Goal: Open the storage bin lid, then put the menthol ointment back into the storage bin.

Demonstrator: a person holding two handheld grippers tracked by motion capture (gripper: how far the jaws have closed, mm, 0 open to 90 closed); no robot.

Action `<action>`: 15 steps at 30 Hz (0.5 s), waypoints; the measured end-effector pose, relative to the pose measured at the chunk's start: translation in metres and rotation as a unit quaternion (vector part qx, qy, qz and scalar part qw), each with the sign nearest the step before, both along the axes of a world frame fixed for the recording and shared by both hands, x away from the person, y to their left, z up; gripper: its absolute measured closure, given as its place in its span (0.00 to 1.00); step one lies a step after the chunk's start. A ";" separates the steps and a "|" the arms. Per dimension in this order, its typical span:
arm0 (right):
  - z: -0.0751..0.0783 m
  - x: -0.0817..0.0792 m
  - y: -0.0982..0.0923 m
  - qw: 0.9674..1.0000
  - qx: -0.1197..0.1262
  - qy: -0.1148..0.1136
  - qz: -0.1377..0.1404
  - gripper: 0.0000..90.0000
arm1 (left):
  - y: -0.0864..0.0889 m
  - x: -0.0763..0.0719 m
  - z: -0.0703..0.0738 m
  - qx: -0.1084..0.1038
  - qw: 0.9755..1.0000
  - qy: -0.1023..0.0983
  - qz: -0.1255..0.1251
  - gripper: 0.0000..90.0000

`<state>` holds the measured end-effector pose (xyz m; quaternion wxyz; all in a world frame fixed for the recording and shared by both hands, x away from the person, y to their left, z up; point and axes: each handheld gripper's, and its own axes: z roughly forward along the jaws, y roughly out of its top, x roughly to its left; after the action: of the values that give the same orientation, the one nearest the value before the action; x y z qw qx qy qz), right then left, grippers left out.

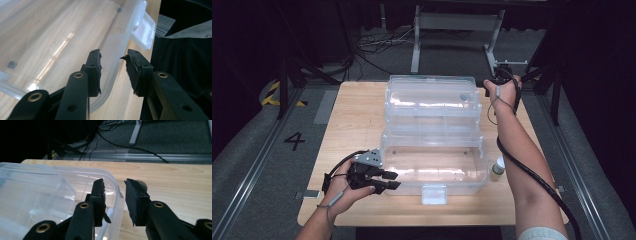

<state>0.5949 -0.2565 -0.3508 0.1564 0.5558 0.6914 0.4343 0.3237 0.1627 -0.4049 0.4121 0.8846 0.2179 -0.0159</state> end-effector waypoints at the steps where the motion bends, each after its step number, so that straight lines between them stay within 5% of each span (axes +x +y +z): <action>1: 0.000 0.000 0.000 1.000 0.000 0.000 0.000 0.76 | 0.000 0.000 0.000 0.000 1.000 0.000 0.000 0.71; 15: 0.042 -0.062 -0.029 0.998 0.000 -0.056 0.039 0.70 | 0.008 0.007 0.009 -0.010 1.000 -0.012 0.019 0.67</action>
<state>0.5332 -0.2859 -0.3089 0.1776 0.5030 0.7029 0.4706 0.3311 0.1703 -0.3956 0.4241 0.8760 0.2298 0.0007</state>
